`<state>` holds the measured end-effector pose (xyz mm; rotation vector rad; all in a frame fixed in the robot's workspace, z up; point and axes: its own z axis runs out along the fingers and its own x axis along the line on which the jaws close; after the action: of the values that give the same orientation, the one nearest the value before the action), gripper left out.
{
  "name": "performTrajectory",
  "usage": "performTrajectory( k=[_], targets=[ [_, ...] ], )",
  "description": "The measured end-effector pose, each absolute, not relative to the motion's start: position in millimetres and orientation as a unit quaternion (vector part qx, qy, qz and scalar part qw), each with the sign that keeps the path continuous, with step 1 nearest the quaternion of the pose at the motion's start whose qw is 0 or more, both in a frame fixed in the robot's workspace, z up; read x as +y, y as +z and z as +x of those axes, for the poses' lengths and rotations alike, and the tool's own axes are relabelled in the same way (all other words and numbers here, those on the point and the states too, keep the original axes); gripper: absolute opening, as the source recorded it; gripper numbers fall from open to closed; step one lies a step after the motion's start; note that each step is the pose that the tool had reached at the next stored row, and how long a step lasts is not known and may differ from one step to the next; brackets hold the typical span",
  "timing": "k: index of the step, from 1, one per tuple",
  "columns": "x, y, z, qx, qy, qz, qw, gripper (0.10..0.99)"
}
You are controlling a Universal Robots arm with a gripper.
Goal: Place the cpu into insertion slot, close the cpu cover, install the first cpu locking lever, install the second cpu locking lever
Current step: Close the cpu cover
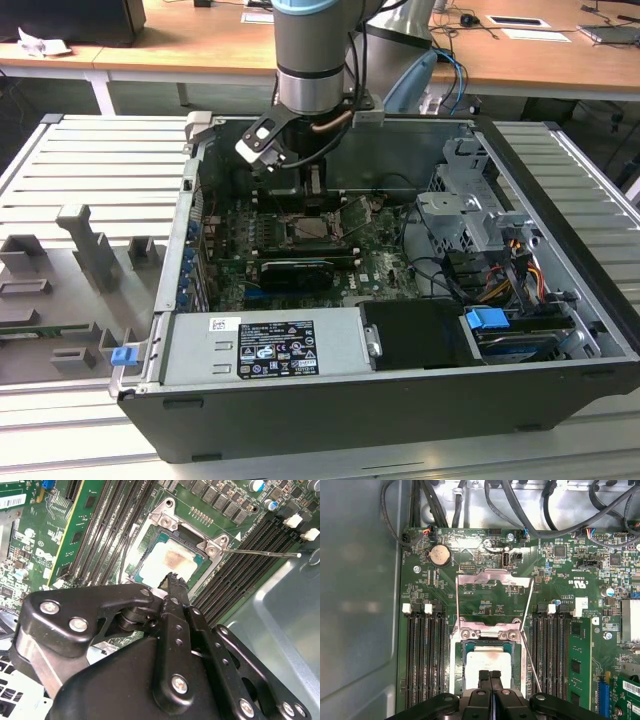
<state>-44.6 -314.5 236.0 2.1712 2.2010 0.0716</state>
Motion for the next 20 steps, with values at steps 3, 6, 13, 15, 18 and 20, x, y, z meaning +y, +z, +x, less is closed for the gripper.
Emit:
performTrajectory(
  k=[3, 6, 13, 15, 18, 20],
  targets=[
    [-314.5, 236.1, -44.4, 0.711, 0.023, 0.702, 0.025, 0.106],
    [-314.4, 236.2, -43.6, 0.712, 0.023, 0.702, 0.025, 0.106],
    [-314.3, 236.4, -43.3, 0.712, 0.023, 0.702, 0.025, 0.106],
    [-314.3, 236.5, -43.3, 0.712, 0.023, 0.702, 0.025, 0.106],
    [-314.2, 237.5, -43.2, 0.712, 0.023, 0.702, 0.025, 0.106],
    [-313.8, 241.3, -43.3, 0.712, 0.023, 0.702, 0.025, 0.106]
  ],
)
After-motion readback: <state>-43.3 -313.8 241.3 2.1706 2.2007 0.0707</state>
